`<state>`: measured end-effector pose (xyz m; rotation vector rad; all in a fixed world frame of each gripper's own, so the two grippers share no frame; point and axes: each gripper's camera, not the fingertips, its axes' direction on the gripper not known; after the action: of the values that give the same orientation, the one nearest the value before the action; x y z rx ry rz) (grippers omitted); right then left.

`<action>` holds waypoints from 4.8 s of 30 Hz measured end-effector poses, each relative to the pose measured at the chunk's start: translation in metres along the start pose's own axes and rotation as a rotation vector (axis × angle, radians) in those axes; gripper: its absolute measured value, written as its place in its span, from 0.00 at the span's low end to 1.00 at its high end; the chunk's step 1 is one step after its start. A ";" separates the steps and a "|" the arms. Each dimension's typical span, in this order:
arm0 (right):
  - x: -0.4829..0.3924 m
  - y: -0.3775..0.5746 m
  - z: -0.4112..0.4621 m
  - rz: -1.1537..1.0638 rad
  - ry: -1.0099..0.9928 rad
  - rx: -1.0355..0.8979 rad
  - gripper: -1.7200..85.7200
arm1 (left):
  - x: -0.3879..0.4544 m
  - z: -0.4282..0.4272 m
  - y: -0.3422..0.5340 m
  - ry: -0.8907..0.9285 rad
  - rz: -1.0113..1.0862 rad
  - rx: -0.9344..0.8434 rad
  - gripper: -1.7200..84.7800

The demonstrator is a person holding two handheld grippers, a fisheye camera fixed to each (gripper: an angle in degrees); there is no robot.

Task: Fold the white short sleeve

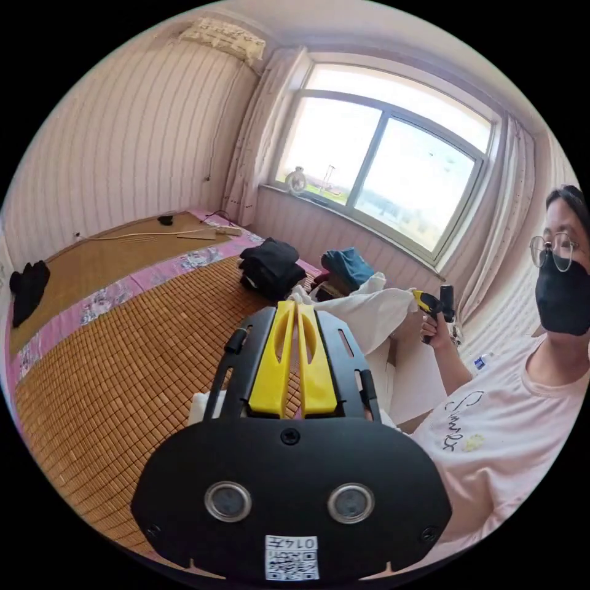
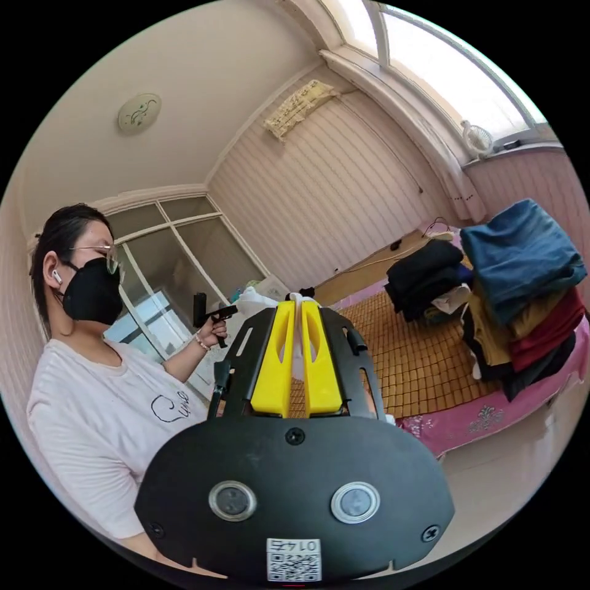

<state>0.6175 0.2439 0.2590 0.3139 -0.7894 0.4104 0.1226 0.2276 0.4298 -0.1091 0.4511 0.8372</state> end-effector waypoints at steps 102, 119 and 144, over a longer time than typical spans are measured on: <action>-0.108 -0.314 0.196 -0.310 -0.777 -0.111 0.02 | -0.055 -0.681 0.062 -0.164 -0.045 0.816 0.01; -0.085 -0.404 0.355 -0.074 -0.483 -0.081 0.02 | -0.191 -0.613 -0.060 -0.205 -0.301 0.787 0.01; 0.092 -0.089 0.422 0.567 0.175 -0.796 0.02 | -0.290 -0.198 0.254 -0.329 -0.631 -0.576 0.01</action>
<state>0.4565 0.0103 0.5969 -0.6969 -0.8009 0.6038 -0.3014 0.1446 0.3963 -0.6040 -0.1518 0.3259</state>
